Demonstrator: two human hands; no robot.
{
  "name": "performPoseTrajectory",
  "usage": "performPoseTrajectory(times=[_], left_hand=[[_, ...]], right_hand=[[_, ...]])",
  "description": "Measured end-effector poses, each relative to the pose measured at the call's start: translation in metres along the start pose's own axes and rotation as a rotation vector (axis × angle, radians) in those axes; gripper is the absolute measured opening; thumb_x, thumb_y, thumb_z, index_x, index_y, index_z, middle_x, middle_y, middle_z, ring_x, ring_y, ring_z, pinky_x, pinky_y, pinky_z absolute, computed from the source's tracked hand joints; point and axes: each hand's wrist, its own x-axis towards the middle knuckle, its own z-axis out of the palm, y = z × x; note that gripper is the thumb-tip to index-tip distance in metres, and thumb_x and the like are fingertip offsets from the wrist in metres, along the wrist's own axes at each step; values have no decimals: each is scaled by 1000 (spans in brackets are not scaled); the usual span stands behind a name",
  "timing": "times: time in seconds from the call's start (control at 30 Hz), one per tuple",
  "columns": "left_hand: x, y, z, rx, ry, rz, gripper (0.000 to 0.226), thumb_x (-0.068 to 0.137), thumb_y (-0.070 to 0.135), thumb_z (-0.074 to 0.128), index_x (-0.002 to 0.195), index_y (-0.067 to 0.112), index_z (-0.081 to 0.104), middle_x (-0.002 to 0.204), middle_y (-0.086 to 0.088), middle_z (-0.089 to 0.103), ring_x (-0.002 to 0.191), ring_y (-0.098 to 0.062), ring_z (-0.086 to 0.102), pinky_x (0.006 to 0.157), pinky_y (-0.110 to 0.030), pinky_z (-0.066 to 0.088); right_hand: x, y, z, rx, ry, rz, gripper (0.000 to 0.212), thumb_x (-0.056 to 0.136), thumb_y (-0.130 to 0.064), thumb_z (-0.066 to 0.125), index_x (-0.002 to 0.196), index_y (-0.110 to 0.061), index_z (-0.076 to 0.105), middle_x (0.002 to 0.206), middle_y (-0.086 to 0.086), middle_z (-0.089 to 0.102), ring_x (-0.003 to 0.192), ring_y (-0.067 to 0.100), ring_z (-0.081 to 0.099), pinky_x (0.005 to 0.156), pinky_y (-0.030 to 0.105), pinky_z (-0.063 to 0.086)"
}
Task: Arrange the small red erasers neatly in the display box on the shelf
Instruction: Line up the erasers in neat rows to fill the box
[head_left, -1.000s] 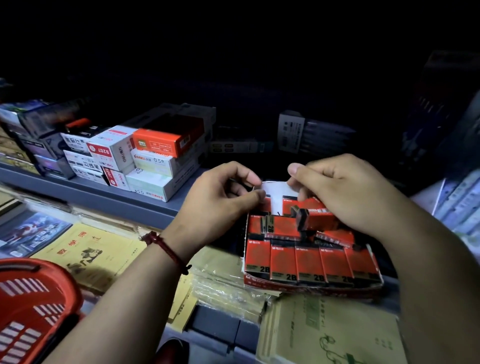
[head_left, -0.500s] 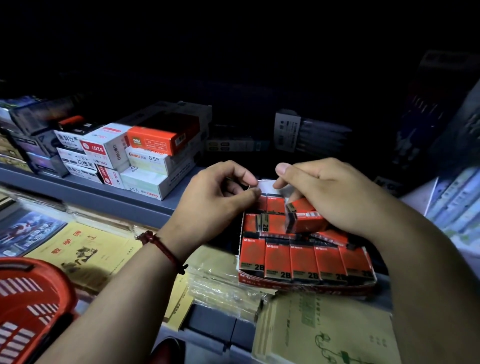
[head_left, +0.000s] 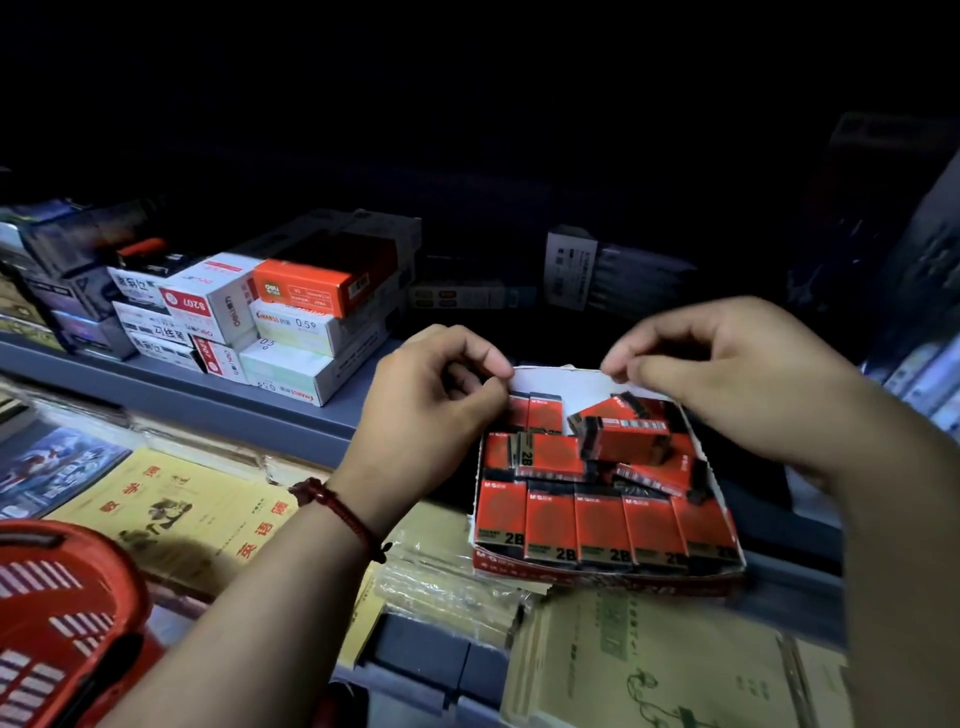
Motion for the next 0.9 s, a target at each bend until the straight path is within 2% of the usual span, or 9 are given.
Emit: performPoseTrajectory(times=[0.07,0.17,0.33,0.4,0.47,0.57,0.67,0.77,0.9], left_hand=[[0,1,3,14,29,10,21,84,3,71,80,23,70,82,-6,67,71,-21,67,66,-29,56],[1,3,8,26,59,2,22,85,3,70,78,24,69,80,-4,67,68,-15,66,63,-23,52],[5,2,11,-3,38,-76,17,87,7,73,82,23,70,68,7,66,69,-21,68,62,-24,52],[5,3,10,-11,15,-93,16,87,8,73,83,23,70,63,12,65,66,-15,66,62,-22,51],[5,4,8,-17,-5,-104,14,88,10,74,83,23,71,62,15,64,65,-9,63,62,-21,50],[6,6,5,-87,-2,-117,8,88,16,76,84,23,76,73,6,69,68,-15,63,67,-27,52],[5,9,1,-193,1,-150,5,89,17,77,88,21,80,96,-14,72,72,-21,62,74,-31,53],[4,11,-2,-217,-29,-167,10,89,12,75,92,19,81,100,-7,73,76,-16,65,77,-27,55],[5,9,-3,-179,-80,-132,12,91,12,74,95,20,82,104,-6,73,96,-33,70,94,-47,58]], right_hand=[[-3,1,-5,-44,-41,10,20,92,-30,69,82,-45,78,84,-15,77,83,5,72,79,37,57],[-7,2,-10,-33,-134,16,8,86,-37,73,82,-40,80,88,-22,77,86,-5,70,91,29,53],[-8,5,-12,-18,-152,4,2,81,-32,79,79,-32,81,81,-12,78,79,4,73,85,30,57],[-7,6,-11,-16,-155,-7,4,78,-35,81,80,-31,80,82,-8,78,81,10,74,88,38,59],[-7,7,-12,1,-140,-11,15,71,-42,82,80,-31,78,83,-5,78,83,14,73,88,37,58],[-6,9,-12,23,-98,-12,12,73,-35,85,79,-29,77,85,4,76,73,12,68,76,28,52],[-1,10,-7,105,8,-5,8,81,-21,83,82,-23,76,86,-2,76,73,5,69,70,18,51],[4,6,3,143,96,-19,5,85,-23,80,84,-27,76,85,-17,74,76,-4,67,59,5,46],[11,-5,23,74,98,-103,9,84,-25,81,89,-33,78,85,-19,74,83,-11,65,67,6,47]])
